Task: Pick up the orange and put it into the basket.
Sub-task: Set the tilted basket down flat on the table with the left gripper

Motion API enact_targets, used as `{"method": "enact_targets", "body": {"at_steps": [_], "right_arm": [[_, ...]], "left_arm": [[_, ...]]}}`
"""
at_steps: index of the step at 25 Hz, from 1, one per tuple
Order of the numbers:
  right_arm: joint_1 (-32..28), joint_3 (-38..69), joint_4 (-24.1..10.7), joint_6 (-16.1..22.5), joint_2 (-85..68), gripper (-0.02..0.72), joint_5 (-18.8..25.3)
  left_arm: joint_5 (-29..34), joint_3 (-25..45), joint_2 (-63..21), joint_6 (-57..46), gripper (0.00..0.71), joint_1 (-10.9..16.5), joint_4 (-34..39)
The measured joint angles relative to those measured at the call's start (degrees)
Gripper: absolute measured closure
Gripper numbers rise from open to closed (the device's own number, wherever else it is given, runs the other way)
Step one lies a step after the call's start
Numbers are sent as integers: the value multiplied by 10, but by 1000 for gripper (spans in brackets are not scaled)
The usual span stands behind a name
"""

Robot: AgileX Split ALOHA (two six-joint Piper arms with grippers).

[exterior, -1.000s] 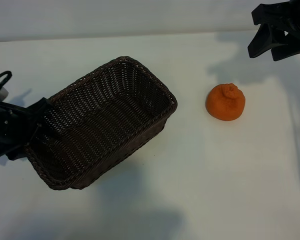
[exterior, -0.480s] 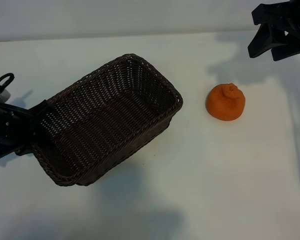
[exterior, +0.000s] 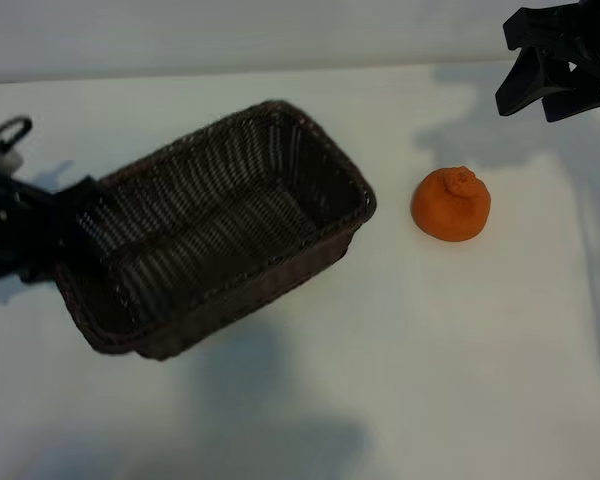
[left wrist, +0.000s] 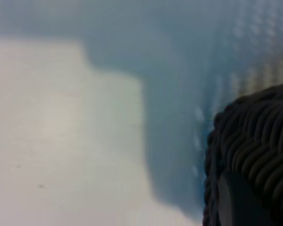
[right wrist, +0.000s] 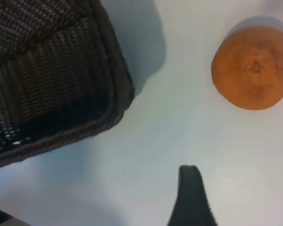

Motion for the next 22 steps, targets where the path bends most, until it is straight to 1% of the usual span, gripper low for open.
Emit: {"method": "enact_targets", "body": {"at_steps": [4,7,9,11,15,22], "right_arm": [[0,0,0,0,0,225,0],[0,0,0,0,0,225,-1],[0,0,0,0,0,225,-1],[0,0,0,0,0,225,-2],[0,0,0,0,0,225,-3],[0,0,0,0,0,225,-3]], "left_arm": [[101,-88,0,0,540,0,46],[174,-150,1,1,540,0,96],[214,-187,1,10,540,0,125],[237,-222,1,23,540,1,139],[238,-272,1,56,540,1,141],[238,-278,1,75,540,1,141]]}}
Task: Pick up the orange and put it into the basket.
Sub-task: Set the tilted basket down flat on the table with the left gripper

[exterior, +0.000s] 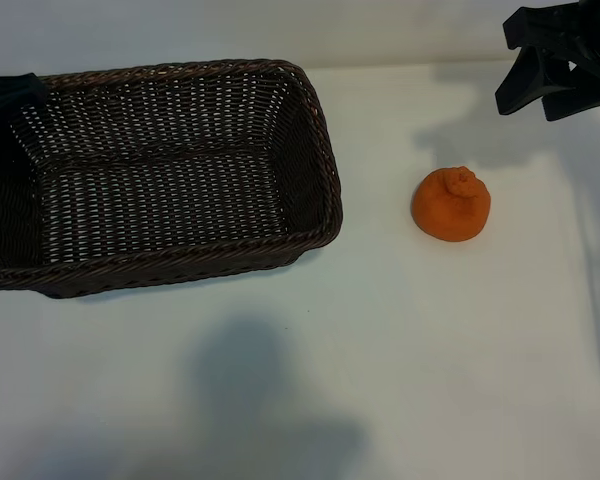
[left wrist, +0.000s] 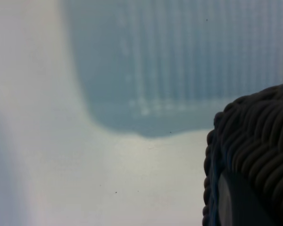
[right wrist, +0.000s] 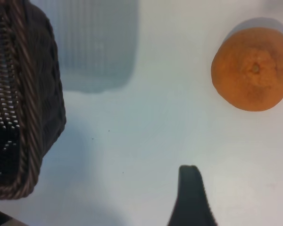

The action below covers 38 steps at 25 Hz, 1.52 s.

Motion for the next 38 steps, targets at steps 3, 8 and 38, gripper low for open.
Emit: {"method": "enact_targets", "body": {"at_steps": [3,8,38], "right_arm": [[0,0,0,0,0,225,0],[0,0,0,0,0,225,0],[0,0,2,0,0,225,-4]], "left_arm": [[0,0,4,18,540,0,-9],[-1,0,34,42,540,-13,-55],[-131,-56,217,99,540,-90,-116]]}}
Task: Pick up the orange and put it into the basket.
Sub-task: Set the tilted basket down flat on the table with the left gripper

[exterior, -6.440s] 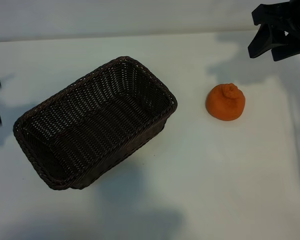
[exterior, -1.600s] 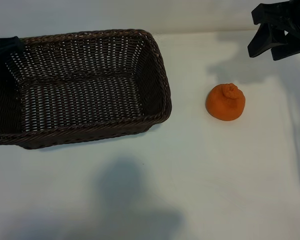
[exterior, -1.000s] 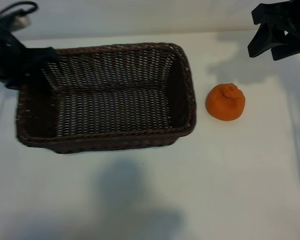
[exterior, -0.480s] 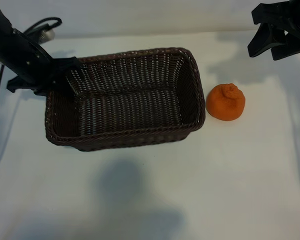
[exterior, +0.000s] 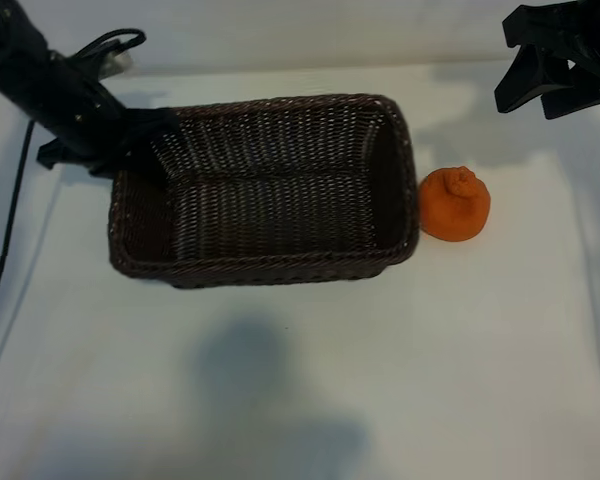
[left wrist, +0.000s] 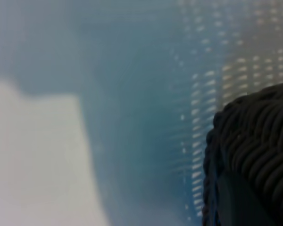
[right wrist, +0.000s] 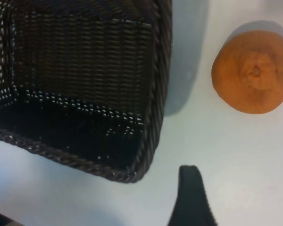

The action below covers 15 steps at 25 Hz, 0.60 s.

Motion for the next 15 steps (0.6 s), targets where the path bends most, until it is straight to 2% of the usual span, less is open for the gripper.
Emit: {"method": "enact_targets", "body": {"at_steps": [6,15], "right_arm": [[0,0,0,0,0,225,0],[0,0,0,0,0,225,0]], "left_arm": [[41,-69,34,-17,540,-32,-1],[56,-87,89,-40,540,-37,0]]}}
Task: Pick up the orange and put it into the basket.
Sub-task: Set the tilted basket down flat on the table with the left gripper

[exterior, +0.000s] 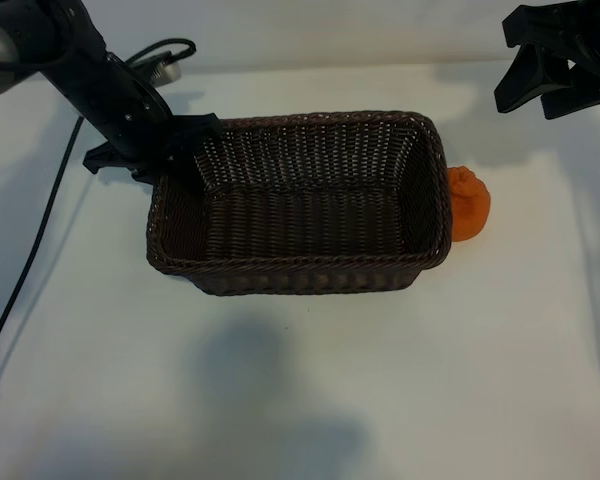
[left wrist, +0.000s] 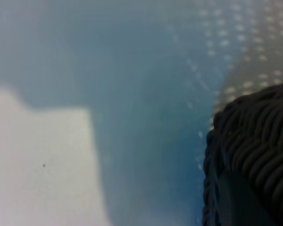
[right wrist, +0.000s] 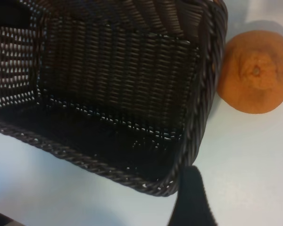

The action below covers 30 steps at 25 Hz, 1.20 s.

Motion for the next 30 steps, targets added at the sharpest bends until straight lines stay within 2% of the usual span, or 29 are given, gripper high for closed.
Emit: {"method": "enact_targets", "body": {"at_steps": [30], "right_arm": [[0,0,9,0,0,225,0]], "left_arm": [[-2,0,4,10,538,0,8]]}}
